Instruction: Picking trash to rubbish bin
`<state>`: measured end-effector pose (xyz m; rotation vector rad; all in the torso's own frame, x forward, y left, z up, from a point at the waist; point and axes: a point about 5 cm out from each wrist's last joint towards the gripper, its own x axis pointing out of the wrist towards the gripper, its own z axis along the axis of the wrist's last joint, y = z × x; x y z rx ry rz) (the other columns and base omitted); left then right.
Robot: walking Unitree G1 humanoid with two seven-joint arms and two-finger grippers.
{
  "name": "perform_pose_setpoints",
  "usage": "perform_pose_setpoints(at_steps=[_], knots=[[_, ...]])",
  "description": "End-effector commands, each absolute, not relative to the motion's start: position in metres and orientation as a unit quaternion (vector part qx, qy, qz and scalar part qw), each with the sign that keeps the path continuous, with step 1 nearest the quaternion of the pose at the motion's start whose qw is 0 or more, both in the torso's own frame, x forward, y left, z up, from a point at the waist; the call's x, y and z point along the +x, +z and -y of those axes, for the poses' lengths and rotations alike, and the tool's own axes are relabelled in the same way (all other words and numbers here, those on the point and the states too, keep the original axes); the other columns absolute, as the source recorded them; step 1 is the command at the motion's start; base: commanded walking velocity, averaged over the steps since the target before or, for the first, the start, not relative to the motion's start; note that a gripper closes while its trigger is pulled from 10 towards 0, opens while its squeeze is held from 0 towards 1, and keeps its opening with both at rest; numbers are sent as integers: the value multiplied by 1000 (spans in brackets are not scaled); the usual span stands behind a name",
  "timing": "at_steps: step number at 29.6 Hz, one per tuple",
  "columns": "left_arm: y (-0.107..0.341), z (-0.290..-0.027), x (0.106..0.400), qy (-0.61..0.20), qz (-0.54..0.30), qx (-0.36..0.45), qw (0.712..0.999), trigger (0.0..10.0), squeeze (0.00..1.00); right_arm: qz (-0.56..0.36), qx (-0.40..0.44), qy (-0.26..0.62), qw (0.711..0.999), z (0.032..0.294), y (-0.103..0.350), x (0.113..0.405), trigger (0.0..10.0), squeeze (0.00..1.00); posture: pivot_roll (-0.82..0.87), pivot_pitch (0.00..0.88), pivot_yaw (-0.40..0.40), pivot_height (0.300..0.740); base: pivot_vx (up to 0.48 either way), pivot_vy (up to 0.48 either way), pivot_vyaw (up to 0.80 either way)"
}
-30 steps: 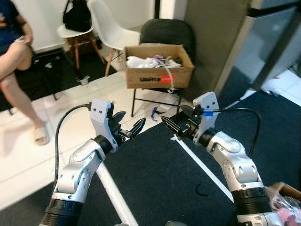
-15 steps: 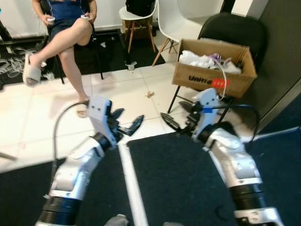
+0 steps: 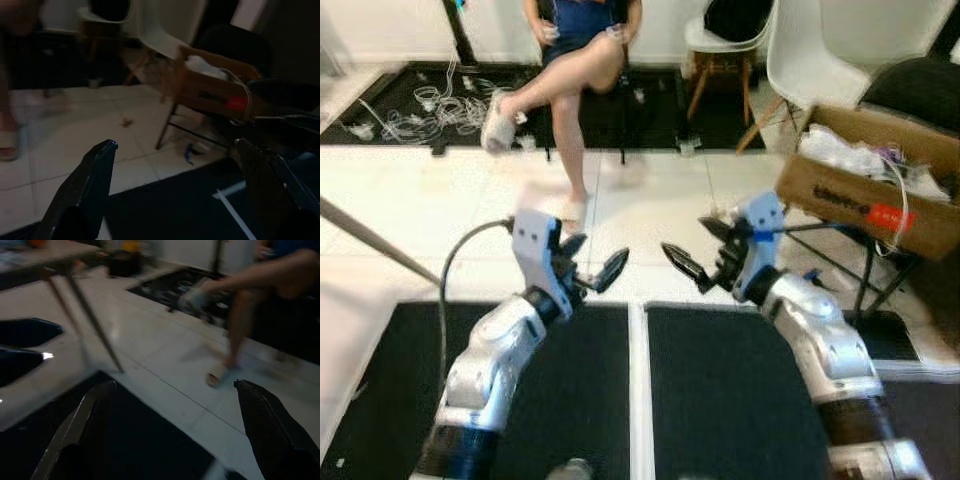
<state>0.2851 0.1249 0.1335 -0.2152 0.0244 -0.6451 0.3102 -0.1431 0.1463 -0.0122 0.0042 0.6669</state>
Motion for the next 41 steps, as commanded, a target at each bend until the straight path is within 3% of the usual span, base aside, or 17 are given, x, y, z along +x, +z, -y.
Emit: perform_pose_setpoints(at_steps=[1,41], knots=[[131,-124,284,-319,-17,-102,942,10000,0,-9,-8,330,944,144,142,309,10000,0,-65,0,-24,740,0,0,788],[130,-123,287,-311,-14,-111,944,10000,0,-7,-5,331,944,145,144,308,10000,0,-66,0,-24,740,0,0,788]])
